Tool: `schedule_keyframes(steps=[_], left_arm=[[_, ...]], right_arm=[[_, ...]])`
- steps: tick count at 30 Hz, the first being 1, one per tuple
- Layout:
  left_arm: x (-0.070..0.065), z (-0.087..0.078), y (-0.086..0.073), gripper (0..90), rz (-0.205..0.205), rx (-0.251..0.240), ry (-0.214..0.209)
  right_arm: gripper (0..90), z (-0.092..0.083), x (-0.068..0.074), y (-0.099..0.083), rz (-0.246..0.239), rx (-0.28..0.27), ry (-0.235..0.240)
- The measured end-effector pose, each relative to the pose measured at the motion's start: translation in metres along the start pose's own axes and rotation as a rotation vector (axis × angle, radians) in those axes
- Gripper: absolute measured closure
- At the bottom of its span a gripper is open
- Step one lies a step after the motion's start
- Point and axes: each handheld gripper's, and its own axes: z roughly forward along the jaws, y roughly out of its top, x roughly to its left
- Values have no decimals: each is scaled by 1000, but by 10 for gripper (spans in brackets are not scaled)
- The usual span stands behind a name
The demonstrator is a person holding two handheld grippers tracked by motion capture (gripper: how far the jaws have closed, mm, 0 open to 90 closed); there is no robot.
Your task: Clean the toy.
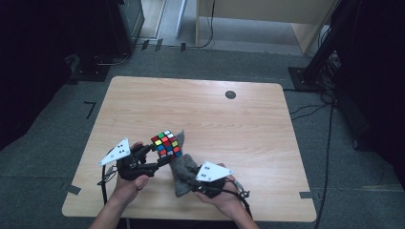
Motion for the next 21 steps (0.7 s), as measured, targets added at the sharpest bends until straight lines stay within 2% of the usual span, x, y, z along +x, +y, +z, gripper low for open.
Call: schedule_keyframes(steps=[2,5,7,10,11,12,13,14,16,18,19,21], left_arm=[[-4,5,-3,341,12,19,-3],[-2,4,-4,342,-6,14,2],[0,2,-4,342,-5,13,10],[2,-1,-2,342,-14,-1,17],[2,-1,-1,342,-20,-4,18],[2,0,-1,342,-24,-5,18],[2,1,-2,342,-28,-4,15],[1,2,-2,342,-28,-2,17],[-1,6,-4,341,-28,12,23],[-2,10,-7,341,-27,26,32],[-2,10,-7,342,-31,28,32],[0,8,-7,341,-47,17,32]], right_arm=[[711,4,8,9,15,-36,8],[721,0,6,13,98,-82,-29],[725,-5,-4,9,167,-105,-74],[729,-18,-25,0,334,-167,-171],[729,-21,-30,-3,352,-168,-207],[729,-22,-32,-5,337,-139,-242],[728,-22,-32,-6,318,-118,-251],[727,-20,-29,-6,296,-105,-240],[724,-12,-17,-3,239,-89,-179],[720,-4,-3,4,143,-74,-121],[720,-3,2,7,105,-75,-107],[720,-4,3,11,106,-82,-122]])
